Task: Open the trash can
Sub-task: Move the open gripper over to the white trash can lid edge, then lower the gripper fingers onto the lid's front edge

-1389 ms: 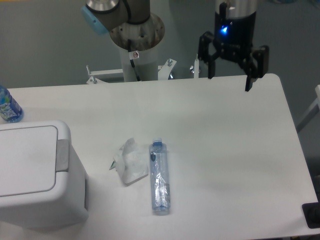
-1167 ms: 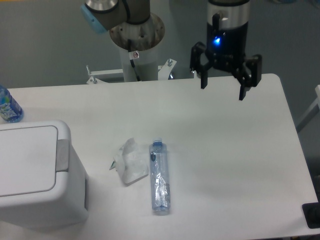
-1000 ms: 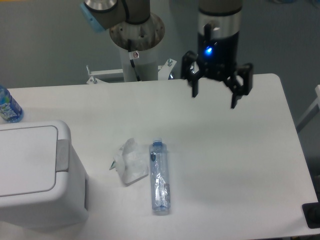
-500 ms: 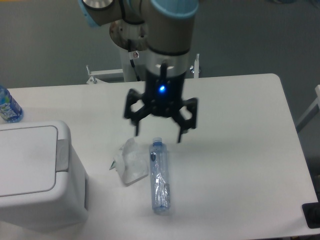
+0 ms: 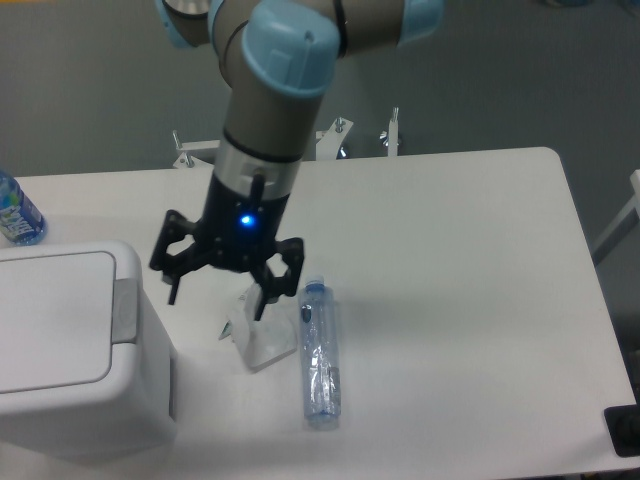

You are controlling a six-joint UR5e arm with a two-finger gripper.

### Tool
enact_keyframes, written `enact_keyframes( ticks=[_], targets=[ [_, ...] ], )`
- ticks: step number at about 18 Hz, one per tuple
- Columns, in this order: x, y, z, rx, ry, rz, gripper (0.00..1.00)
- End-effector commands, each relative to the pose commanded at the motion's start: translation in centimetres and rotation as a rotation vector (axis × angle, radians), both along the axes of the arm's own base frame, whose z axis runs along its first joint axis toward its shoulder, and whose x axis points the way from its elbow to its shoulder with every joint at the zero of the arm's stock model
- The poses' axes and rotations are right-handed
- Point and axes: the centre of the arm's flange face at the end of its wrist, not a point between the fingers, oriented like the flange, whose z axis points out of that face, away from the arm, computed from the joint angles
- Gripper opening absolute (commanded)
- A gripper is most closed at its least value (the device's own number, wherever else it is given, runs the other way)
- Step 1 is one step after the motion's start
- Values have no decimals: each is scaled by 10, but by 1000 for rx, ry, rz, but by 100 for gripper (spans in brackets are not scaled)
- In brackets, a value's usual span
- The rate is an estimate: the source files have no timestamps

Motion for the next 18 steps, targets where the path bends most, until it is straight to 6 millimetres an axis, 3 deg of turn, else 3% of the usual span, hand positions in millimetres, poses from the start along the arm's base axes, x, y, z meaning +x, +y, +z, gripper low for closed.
enact_keyframes(
  ticks=[8,18],
  targets=[
    [13,14,-10,10,0,-9,100],
    [13,17,-17,1,-4,-14,100]
  ],
)
